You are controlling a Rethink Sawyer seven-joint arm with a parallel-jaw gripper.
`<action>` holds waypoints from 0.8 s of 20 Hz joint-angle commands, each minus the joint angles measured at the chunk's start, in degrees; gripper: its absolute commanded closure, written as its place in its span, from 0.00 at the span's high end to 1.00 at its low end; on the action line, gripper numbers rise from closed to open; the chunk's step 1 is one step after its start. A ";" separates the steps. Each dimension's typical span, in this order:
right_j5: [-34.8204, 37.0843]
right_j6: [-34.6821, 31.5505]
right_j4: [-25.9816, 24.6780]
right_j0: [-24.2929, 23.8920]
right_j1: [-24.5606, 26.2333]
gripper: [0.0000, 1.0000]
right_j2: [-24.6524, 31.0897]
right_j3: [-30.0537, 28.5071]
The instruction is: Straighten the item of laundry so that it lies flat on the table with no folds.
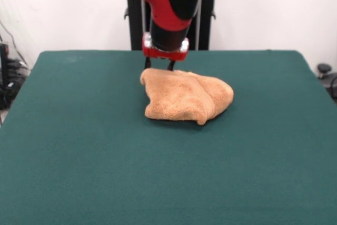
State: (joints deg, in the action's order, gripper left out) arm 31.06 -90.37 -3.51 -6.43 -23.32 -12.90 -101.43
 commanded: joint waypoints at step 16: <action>-15.26 -17.21 7.21 3.47 10.66 1.00 3.52 7.30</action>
State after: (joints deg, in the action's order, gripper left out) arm 30.74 -90.36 -0.99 -4.46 -20.59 -14.68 -99.46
